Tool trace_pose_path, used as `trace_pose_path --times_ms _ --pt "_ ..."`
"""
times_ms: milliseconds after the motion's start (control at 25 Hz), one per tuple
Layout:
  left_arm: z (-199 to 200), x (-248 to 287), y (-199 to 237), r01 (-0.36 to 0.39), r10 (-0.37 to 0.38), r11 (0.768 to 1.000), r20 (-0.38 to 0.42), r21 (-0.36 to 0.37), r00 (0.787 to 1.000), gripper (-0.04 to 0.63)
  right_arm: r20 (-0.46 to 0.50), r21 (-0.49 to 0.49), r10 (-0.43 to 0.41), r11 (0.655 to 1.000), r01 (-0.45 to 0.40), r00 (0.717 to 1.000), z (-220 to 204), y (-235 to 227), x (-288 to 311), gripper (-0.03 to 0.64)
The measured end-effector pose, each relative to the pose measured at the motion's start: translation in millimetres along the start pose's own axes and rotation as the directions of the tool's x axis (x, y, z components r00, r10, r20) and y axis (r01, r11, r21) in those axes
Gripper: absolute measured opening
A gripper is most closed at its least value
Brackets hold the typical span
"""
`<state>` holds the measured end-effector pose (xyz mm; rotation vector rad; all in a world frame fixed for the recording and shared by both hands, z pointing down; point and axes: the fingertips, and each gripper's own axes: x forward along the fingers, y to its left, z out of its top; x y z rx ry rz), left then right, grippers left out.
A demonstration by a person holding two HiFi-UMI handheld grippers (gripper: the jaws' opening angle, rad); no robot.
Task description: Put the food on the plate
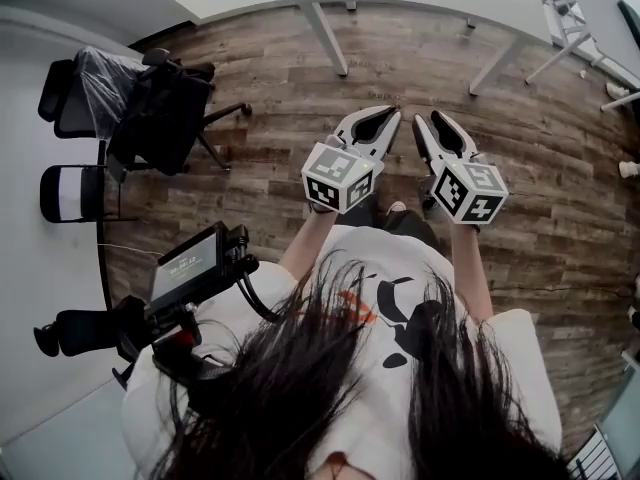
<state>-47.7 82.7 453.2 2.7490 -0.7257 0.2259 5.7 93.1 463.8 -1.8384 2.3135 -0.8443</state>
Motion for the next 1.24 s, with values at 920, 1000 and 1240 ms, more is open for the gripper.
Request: trace_pose_path --times_ms 920,1000,1240 --pt "6.8 9.9 -12.4 -0.022 0.022 0.999 0.005 0.031 1.000 0.006 -0.024 -0.017 0.038 0.999 -0.039 0.999 3.0 -7.1 -3.8 0.156" --pt "7.0 9.7 -12.0 -0.023 0.023 0.999 0.003 0.033 1.000 0.005 -0.024 -0.015 0.039 0.999 -0.039 0.999 2.8 -7.4 -3.2 0.156" --pt "7.0 14.0 -15.8 -0.009 0.009 0.999 0.005 0.033 1.000 0.006 -0.021 -0.011 0.026 1.000 -0.026 0.999 3.1 -12.5 -6.8 0.156"
